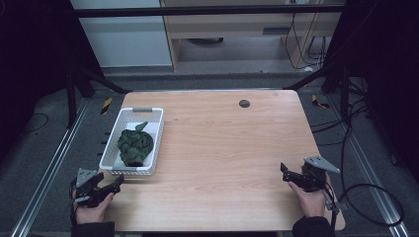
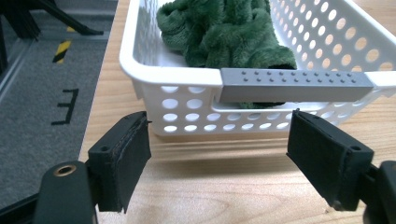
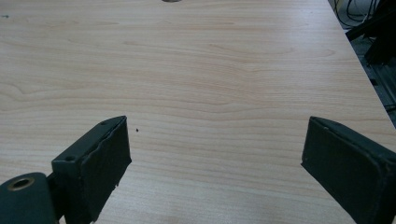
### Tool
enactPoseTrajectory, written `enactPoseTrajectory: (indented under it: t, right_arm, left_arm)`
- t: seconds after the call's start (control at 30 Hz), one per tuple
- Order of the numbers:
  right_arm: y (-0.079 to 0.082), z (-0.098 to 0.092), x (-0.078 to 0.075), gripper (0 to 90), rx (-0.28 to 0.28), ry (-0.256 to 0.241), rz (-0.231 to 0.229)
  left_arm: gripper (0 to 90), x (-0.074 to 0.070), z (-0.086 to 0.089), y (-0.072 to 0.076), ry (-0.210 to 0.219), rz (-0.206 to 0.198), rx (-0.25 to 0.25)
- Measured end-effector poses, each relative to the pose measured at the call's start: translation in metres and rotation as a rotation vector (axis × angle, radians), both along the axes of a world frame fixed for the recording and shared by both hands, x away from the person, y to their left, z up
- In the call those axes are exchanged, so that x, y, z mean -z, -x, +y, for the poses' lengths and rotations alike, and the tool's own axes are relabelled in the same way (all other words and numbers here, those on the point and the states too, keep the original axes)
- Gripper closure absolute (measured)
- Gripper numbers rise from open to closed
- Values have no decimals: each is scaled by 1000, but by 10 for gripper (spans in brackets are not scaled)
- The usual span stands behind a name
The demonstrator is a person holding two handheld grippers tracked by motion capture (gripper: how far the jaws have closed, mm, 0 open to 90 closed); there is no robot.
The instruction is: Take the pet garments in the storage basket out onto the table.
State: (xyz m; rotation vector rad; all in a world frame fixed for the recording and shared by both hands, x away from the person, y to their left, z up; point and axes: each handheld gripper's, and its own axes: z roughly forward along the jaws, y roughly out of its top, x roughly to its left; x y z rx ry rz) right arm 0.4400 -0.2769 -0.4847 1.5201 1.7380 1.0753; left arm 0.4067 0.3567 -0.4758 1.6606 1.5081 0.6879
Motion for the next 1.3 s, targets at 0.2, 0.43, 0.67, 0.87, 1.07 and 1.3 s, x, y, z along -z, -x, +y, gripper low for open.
enactPoseTrajectory:
  t: [0.2,0.43,0.67,0.87,1.07,1.3]
  right_arm:
    - [5,0,-1,84,3,-5,10]
    - [8,0,-1,86,18,10,13]
    - [8,4,2,86,-1,28,29]
    - [6,6,3,82,-7,29,46]
    - [6,8,4,75,-17,49,61]
    - [5,11,5,74,-27,68,66]
  left_arm:
    - [188,-8,2,6,12,-8,1]
    - [180,-21,4,10,68,-2,32]
    - [180,-38,1,12,46,-17,63]
    - [180,-49,-1,11,20,-21,77]
    - [180,-62,-4,7,3,-23,95]
    - [179,-75,-9,-6,-18,-10,114]
